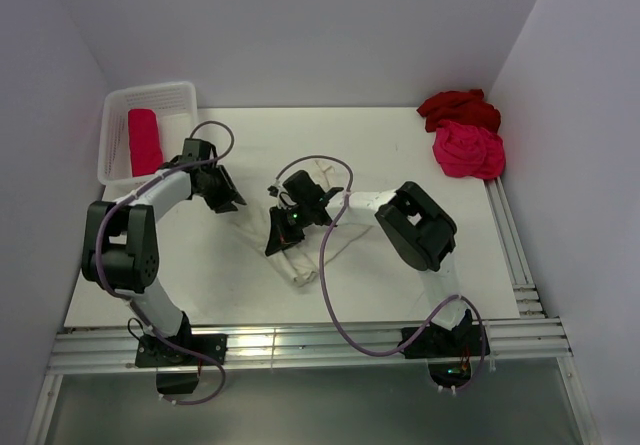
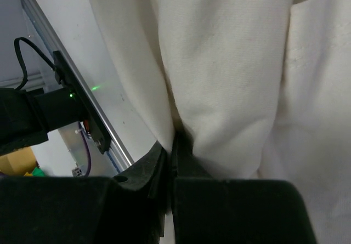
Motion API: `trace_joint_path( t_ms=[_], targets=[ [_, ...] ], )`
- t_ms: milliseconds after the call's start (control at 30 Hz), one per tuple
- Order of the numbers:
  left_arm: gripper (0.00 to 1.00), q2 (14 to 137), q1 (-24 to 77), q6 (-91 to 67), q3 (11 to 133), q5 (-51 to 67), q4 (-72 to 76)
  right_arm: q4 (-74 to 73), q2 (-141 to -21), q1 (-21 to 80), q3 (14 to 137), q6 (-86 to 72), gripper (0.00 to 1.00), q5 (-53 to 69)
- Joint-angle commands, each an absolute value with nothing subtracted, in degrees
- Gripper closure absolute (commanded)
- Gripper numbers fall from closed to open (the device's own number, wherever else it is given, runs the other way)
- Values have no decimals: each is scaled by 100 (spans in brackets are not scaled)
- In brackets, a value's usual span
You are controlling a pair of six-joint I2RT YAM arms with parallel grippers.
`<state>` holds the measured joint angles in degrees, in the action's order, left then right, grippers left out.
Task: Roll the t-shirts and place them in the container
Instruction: Roll the tshirt
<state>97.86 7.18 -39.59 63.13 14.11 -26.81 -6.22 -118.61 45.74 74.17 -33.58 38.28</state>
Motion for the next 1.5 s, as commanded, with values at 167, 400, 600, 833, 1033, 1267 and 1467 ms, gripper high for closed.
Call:
trace_joint_path(
  t_ms=[167, 400, 600, 833, 1033, 1267, 1467],
  targets=[
    [87, 9923, 870, -3525, 6521, 1661, -2804, -264, -11470, 4474, 7313, -3463, 100, 4139],
    [56, 9985, 861, -3270, 6987, 1170, -3507, -18, -11356, 4403, 7023, -3621, 100, 4236],
    [43, 9581, 642, -3050, 6970, 1607, -3464, 500, -11294, 4359, 6742, -3884, 100, 4517],
    [41, 9044, 431, -2690, 6636, 2407, -3252, 1912, -11232, 4131, 6188, -4762, 100, 5131],
    [39, 8728, 439, -2610, 6258, 2725, -3103, 2758, -11487, 3920, 5941, -5510, 99, 5589],
    [39, 8473, 509, -2487, 6065, 2795, -3094, 4480, -12005, 3744, 5573, -6792, 99, 6064],
    [39, 8279, 755, -2557, 5941, 2637, -2988, 4809, -12340, 3604, 5449, -7138, 99, 6170]
  ],
)
